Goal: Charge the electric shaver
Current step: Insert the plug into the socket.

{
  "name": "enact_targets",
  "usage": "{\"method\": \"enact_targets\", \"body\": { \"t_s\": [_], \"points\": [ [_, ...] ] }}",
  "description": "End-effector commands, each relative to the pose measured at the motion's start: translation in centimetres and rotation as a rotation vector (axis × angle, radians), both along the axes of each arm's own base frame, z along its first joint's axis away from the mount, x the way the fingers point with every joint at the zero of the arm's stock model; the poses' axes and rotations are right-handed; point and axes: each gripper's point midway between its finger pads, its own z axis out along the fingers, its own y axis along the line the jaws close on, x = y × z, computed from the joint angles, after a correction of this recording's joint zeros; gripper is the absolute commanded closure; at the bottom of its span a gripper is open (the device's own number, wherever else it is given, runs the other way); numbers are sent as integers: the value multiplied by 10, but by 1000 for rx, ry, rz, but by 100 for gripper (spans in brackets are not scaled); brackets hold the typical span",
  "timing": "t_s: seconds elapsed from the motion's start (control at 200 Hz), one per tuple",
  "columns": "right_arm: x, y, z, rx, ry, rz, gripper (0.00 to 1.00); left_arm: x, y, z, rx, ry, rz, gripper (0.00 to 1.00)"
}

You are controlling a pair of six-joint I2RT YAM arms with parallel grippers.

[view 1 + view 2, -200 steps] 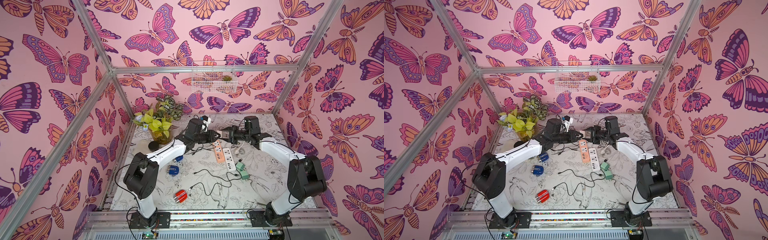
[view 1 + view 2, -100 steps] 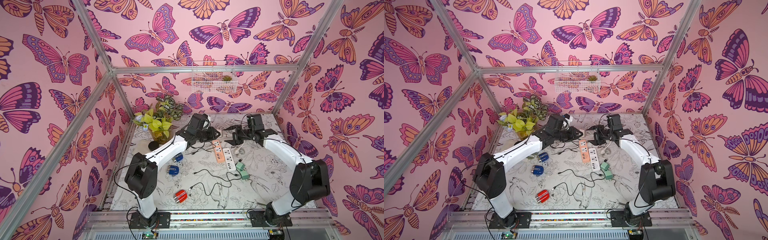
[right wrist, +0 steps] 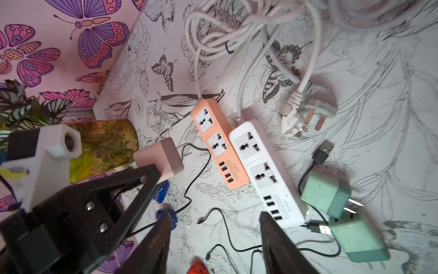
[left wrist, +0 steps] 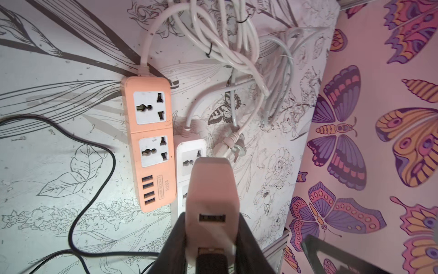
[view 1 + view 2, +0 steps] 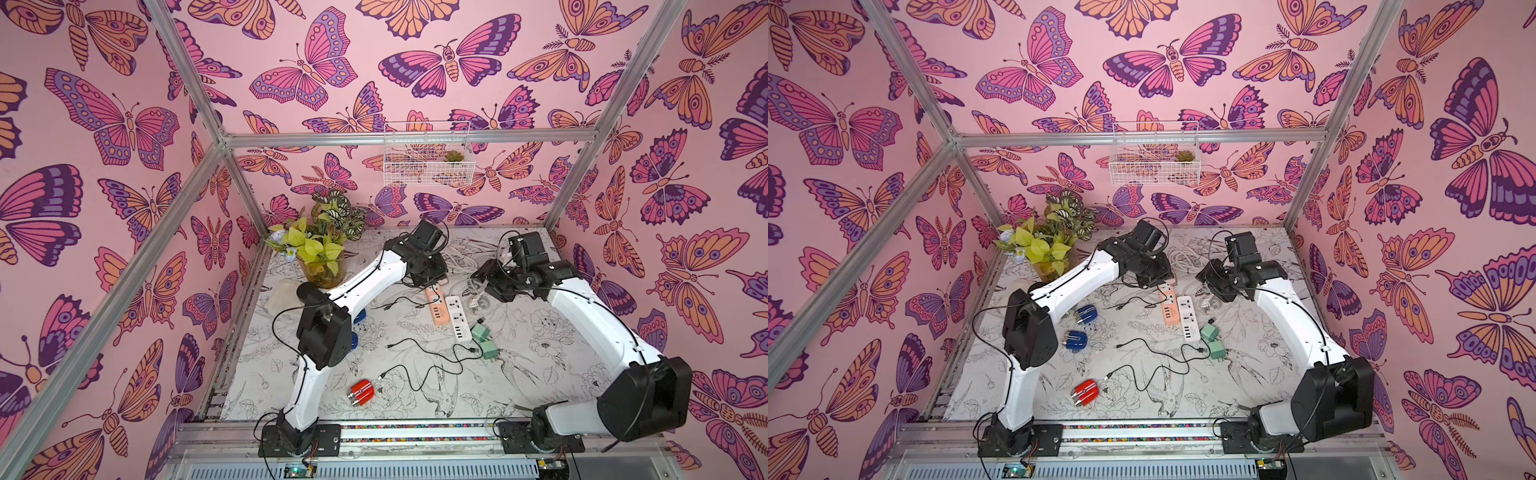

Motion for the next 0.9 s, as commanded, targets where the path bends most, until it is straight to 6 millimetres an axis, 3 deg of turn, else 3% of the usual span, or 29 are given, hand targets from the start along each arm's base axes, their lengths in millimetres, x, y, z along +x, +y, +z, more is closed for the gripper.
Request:
{"method": "enact_targets", "body": {
  "t_s": [0.0, 0.185, 0.411, 0.896],
  "points": [
    [-16, -10, 0, -74, -11, 34, 39, 5, 17, -22, 109, 60, 86, 100],
    [-26, -10, -1, -56, -15, 38, 39, 25, 10, -43, 146, 43, 102, 100],
    [-28, -9, -5, -56, -9, 56, 39, 36, 10, -65, 193, 39, 110, 100],
    [-30, -10, -5, -43, -1, 51, 39, 31, 11, -92, 248, 67, 53, 100]
  ]
}}
